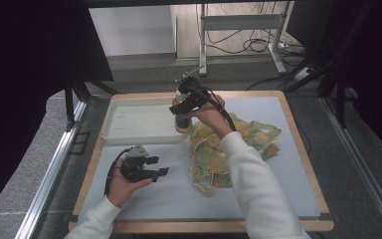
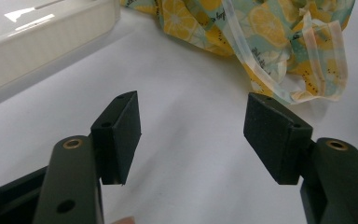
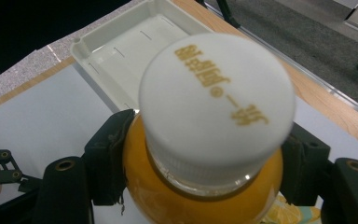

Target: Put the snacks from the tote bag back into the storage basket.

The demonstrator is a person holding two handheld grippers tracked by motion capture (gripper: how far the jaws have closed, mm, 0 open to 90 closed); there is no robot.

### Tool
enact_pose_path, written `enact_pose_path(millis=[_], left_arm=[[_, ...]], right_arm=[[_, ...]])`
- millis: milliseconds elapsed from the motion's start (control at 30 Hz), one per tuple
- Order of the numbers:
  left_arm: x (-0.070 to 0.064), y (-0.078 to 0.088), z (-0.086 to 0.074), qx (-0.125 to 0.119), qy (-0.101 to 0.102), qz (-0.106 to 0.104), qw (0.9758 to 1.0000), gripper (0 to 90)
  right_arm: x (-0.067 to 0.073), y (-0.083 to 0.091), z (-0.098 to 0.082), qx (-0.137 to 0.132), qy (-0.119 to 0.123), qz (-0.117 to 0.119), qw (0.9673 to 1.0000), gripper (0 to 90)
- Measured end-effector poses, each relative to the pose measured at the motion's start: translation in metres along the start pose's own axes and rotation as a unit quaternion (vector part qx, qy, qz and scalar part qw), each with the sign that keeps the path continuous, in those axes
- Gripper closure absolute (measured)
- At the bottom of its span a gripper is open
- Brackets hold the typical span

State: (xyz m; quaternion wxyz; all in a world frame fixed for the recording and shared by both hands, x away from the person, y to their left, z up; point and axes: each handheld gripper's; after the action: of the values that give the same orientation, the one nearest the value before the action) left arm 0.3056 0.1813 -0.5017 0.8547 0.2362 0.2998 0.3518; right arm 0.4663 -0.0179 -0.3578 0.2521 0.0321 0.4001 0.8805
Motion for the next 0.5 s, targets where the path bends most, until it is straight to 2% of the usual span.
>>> enact_pose_path(millis=[500], left_arm=[[-0.001,0.002,0.0,-0.001,-0.004,0.002,1.0,36.3]], right_arm=[[0.001,-0.024,0.006,0.009,-0.004,0.006,0.9999,29.8]])
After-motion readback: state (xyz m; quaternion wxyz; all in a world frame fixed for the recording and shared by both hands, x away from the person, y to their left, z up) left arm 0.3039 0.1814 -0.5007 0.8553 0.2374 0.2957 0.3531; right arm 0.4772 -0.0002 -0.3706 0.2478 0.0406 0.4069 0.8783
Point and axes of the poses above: each handheld gripper's, and its own axes: y roughly backward along the jaws, z roughly out of its top, x roughly to its left, and after that the axes turned 12 degrees about y, right-handed
